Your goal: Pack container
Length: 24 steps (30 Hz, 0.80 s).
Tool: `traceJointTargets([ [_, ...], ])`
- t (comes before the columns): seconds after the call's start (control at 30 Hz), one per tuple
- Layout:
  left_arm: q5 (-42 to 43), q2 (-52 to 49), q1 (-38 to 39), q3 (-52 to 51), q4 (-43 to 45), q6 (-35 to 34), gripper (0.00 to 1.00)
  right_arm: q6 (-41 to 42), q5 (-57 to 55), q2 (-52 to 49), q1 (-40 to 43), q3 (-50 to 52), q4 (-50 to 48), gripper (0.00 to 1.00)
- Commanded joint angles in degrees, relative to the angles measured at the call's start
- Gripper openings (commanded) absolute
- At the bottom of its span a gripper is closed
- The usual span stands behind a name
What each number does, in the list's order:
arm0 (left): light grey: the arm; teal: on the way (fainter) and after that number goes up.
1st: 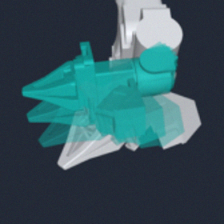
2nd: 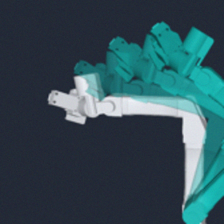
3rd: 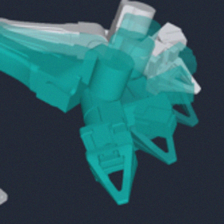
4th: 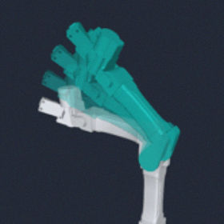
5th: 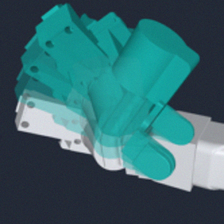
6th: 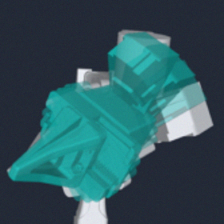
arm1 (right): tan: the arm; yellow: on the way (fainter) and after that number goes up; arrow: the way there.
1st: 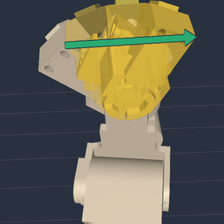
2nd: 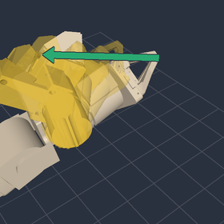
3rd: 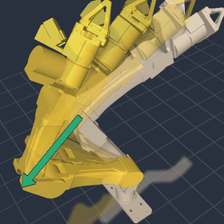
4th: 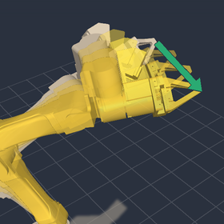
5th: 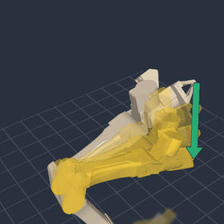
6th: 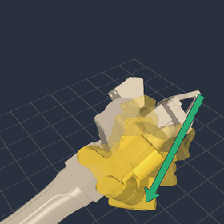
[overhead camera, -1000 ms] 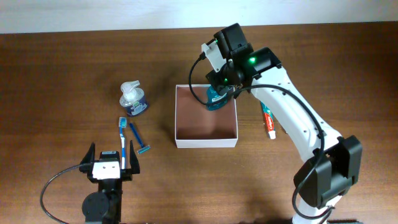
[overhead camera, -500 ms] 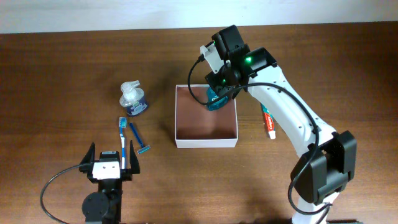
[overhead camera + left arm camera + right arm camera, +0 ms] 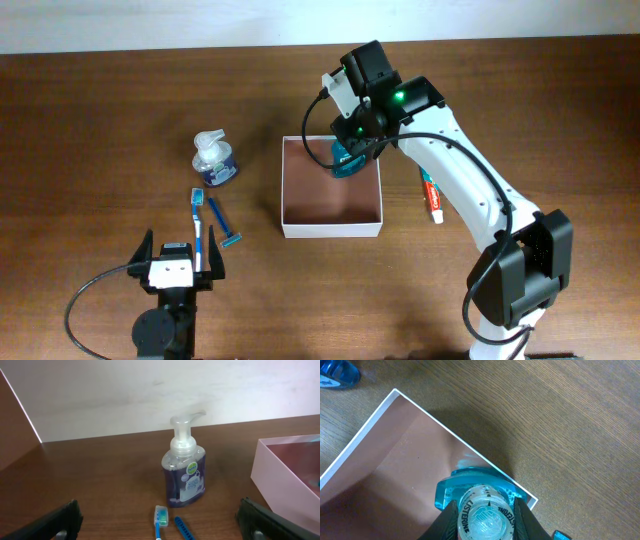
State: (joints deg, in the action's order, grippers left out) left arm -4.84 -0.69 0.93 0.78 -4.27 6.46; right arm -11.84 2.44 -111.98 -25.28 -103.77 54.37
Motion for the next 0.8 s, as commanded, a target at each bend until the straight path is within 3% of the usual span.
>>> traceJointTargets([
  [0.0, 0.59, 0.35, -0.35, -0.26, -0.04, 0.81, 1.0, 0.35, 0.26, -0.85, 0.24, 0.09, 0.04, 0.24],
  [0.77, 0.59, 0.35, -0.35, -0.26, -0.04, 0.79, 1.0, 18.4, -9.2, 0.39, 0.28, -0.81, 1.99, 0.23],
])
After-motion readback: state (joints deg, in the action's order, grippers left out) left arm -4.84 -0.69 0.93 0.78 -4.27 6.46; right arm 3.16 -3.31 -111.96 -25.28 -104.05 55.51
